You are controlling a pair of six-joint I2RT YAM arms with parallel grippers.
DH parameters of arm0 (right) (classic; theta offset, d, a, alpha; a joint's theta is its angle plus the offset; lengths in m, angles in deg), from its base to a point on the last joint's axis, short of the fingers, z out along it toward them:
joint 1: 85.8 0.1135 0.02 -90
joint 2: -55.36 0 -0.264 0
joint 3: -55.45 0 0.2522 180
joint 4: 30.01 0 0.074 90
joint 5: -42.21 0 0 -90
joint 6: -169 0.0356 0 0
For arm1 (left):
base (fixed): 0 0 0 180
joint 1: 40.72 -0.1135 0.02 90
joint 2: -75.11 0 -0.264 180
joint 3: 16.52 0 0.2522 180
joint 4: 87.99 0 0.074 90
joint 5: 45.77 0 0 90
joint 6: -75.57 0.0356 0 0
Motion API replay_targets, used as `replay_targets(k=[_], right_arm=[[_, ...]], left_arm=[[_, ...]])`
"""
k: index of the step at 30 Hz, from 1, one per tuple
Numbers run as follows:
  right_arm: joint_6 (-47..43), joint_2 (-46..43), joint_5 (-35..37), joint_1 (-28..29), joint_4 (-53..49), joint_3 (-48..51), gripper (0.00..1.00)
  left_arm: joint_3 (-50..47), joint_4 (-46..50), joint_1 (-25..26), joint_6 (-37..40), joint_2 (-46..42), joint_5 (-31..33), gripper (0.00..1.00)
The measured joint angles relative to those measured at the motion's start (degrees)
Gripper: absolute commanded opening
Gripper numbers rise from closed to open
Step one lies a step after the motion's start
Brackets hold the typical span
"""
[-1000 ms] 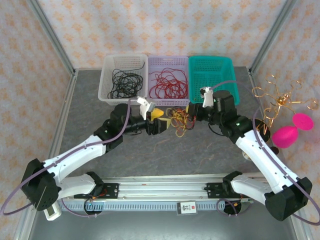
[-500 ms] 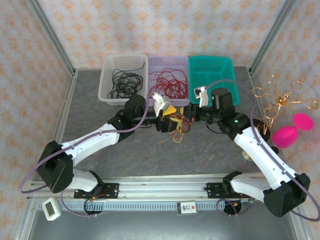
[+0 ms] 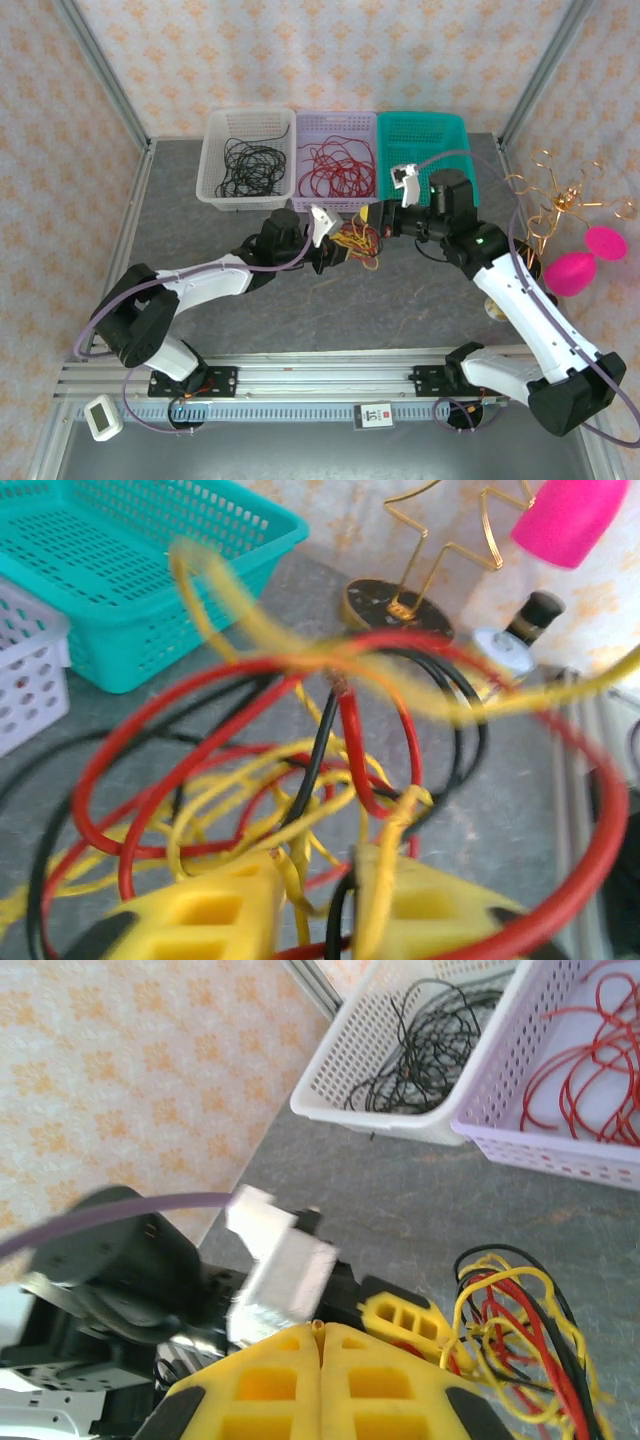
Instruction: Untangle the cables
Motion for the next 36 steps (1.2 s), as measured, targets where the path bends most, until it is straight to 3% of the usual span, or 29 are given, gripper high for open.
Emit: replay_targets(k=[2,19,36], right_arm=[[0.0,-0.2,0.4,0.0,-0.2,-1.4,0.00],[2.3,0.7,18.3,-0.2,-6.8,-20.9,0.00],[4.3,8.1,28.0,-1.1,-18.4,-38.1,0.00]], left_arm=[[-1.6,-3.1,0.0,-2.1,0.7,2.2,0.00],[-16.6,-21.1,0.0,-18.6,3.3,14.5,0.00],[-22.5,-35.5,0.0,-25.4,5.0,17.1,0.00]])
